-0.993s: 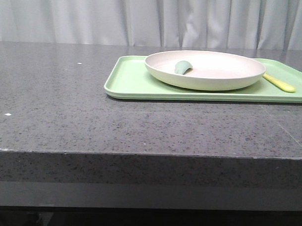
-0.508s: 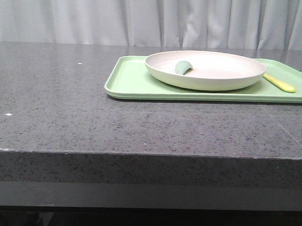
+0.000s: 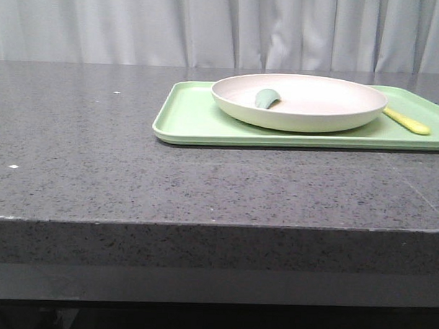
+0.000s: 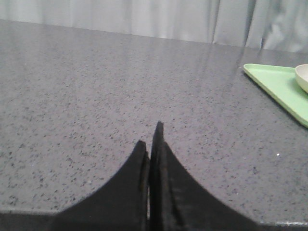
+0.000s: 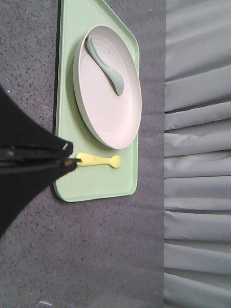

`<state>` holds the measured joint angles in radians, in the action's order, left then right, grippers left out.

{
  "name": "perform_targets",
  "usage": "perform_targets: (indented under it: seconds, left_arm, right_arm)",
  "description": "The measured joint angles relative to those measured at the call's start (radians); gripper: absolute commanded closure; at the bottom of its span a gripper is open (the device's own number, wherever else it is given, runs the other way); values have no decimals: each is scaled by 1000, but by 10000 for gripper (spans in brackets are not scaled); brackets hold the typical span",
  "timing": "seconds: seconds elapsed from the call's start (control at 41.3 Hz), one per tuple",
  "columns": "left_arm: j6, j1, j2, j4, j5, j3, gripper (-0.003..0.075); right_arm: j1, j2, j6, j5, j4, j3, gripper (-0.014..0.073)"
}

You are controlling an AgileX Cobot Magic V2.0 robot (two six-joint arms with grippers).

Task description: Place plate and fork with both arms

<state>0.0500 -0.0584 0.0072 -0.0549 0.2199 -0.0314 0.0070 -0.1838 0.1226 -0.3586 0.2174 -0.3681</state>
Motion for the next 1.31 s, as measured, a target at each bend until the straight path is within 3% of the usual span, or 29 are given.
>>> perform_targets:
  seconds: [1.308]
  left_arm:
    - [0, 25, -12, 0, -3, 37, 738]
  right_arm:
    - [0, 0, 0, 1, 0, 0, 645]
